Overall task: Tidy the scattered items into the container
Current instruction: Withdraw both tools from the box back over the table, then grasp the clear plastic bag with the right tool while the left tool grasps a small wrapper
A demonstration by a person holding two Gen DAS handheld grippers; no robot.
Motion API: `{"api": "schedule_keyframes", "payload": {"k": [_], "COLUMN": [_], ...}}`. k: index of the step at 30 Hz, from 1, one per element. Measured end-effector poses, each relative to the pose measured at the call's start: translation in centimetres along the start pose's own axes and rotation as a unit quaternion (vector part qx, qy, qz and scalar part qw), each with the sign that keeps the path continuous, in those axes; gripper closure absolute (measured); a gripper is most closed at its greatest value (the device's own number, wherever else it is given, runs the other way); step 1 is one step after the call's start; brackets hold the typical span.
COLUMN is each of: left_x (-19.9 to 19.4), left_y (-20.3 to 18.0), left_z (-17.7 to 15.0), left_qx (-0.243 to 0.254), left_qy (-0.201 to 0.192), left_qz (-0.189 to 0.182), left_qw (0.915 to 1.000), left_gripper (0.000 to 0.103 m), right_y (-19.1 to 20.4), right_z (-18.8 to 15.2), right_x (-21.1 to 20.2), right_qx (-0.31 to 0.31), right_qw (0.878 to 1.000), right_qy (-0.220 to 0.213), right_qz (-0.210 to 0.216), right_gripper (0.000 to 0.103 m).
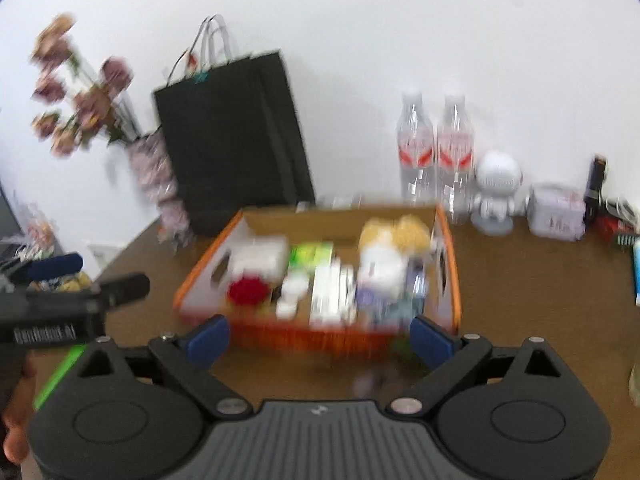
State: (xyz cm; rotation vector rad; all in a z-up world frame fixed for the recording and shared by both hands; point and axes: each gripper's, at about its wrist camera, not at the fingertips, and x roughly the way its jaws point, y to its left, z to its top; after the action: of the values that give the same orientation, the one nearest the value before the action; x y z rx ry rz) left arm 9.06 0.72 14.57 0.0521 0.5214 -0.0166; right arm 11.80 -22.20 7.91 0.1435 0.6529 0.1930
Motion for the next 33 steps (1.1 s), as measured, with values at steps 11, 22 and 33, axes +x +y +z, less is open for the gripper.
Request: {"api": "schedule_keyframes", "payload": {"k": [11, 22, 33], "left_x": [-3.3, -2.5, -1.9], "left_y": [-1.5, -1.5, -1.9], "left_z": [-15.4, -16.7, -15.1], "left_qx": [-0.007, -0.006, 0.016], "left_qy": [0.043, 0.058, 0.041], "left_qz": [0.004, -0.010, -0.049], "left_qw": [0.9991, 0.9983, 0.9978], "left_gripper": [0.000, 0.000, 0.000], "right_y": [2.8, 2.3, 2.0], "right_z": [-17.0, -17.7, -16.7], "right_x": [-1.8, -1.3, -0.8], "right_qx": [-0.049, -0.034, -0.039], "right_qw": [0.998, 0.997, 0.996], "right_qy": [-0.003, 0.011, 0.020], "right_qz": [-0.047, -0.073, -0.073], "right_gripper": [0.006, 0.004, 0.003]}}
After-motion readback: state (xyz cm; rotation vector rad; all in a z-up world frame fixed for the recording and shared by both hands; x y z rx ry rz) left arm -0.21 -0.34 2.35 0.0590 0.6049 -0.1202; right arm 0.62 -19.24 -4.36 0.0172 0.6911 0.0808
